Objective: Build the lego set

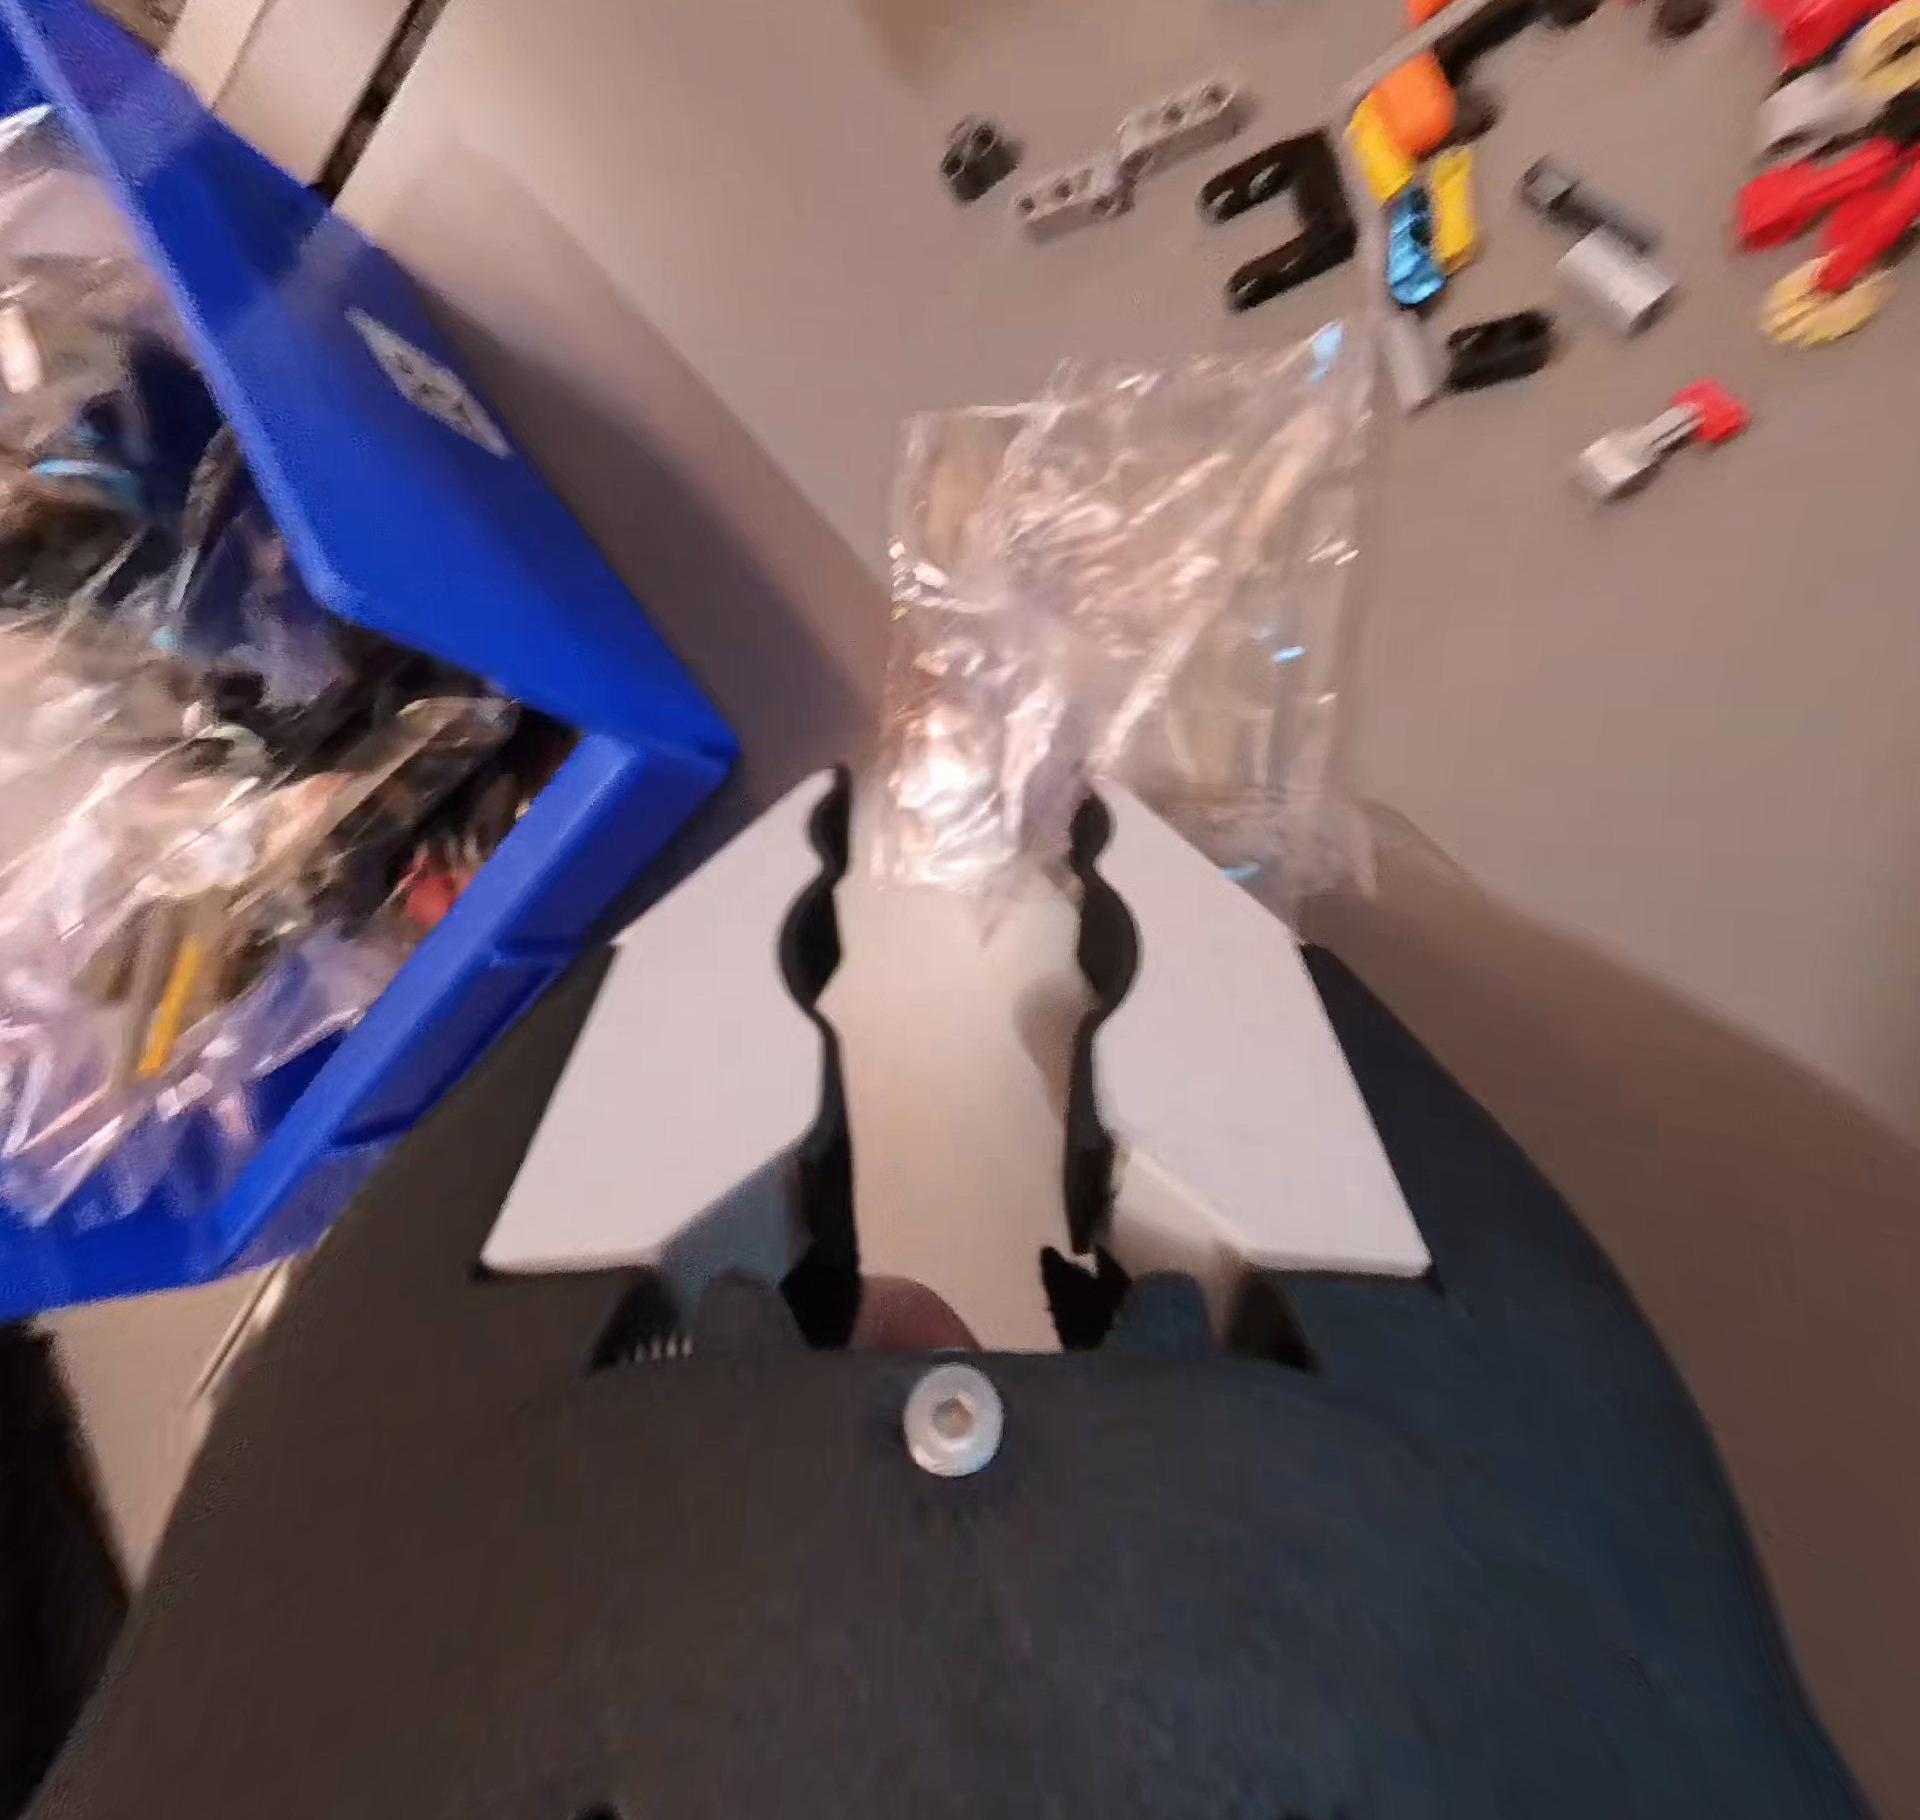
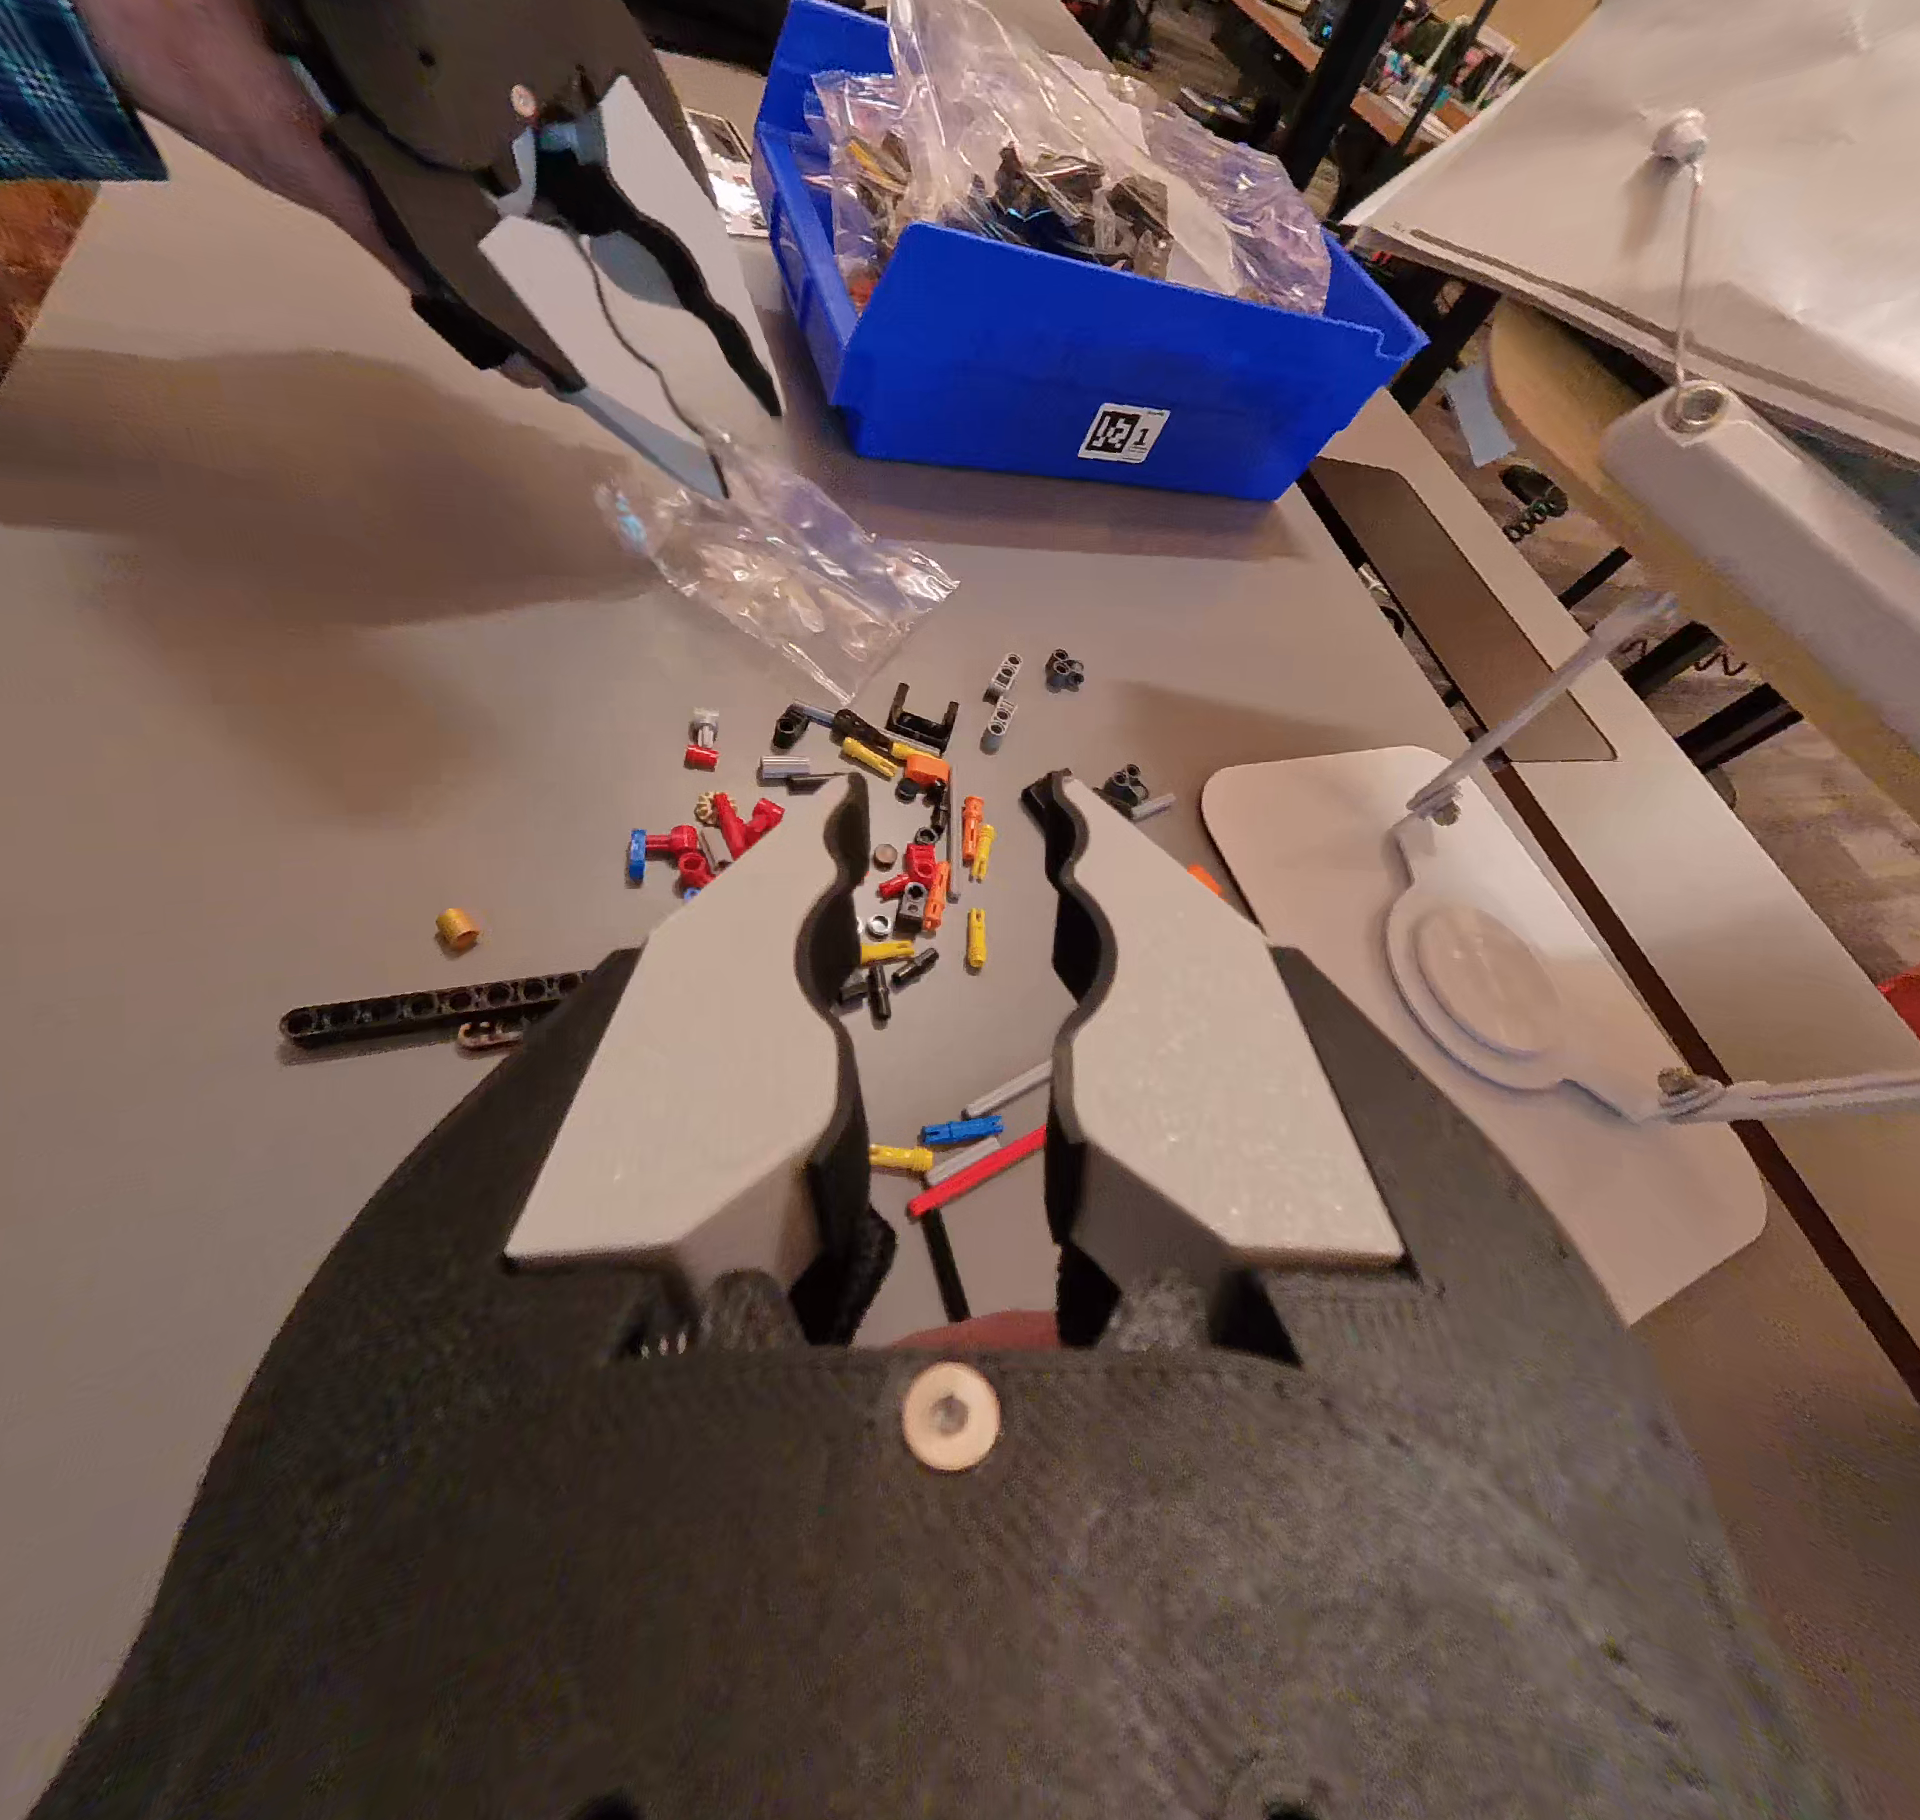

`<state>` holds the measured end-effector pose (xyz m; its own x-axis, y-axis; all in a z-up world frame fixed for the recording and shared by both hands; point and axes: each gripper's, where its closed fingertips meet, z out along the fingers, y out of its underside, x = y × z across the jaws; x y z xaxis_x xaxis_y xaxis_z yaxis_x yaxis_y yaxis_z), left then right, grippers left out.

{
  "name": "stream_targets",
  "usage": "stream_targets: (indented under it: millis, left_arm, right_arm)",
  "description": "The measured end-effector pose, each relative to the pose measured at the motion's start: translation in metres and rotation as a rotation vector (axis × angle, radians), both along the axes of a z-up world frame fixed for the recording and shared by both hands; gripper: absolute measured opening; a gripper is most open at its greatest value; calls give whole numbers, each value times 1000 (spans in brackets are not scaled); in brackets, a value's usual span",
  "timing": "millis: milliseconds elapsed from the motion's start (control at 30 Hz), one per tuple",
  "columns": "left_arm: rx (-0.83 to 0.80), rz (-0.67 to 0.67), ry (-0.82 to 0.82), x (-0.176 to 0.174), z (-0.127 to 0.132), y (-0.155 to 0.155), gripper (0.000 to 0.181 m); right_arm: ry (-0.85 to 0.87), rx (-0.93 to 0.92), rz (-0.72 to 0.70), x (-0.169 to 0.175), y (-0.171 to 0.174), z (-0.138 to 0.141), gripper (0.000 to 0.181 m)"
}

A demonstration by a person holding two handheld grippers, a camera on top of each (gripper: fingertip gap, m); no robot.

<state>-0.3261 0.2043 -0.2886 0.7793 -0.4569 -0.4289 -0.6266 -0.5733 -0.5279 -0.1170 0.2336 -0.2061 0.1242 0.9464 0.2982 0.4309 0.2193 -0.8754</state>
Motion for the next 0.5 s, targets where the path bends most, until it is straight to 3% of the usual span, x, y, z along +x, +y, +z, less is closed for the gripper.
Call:
stream_targets:
  millis: [67,200,333,433,500]
  left_arm:
    - [19,14,41,-7,-1,-3,62]
    - [71,39,35,-12,8,-7,61]
    - [226,28,58,-10,38,-5,21]
    - [354,-12,88,0,65,-2,3]
    - [408,-61,112,11,78,0,0]
  right_arm:
    - [6,-2,-5,1,2,0,31]
    - [9,2,-21,6,6,-2,30]
    - [20,8,-51,11,13,0,27]
    - [18,14,-72,14,18,-1,22]
    - [15,13,-80,14,19,-3,11]
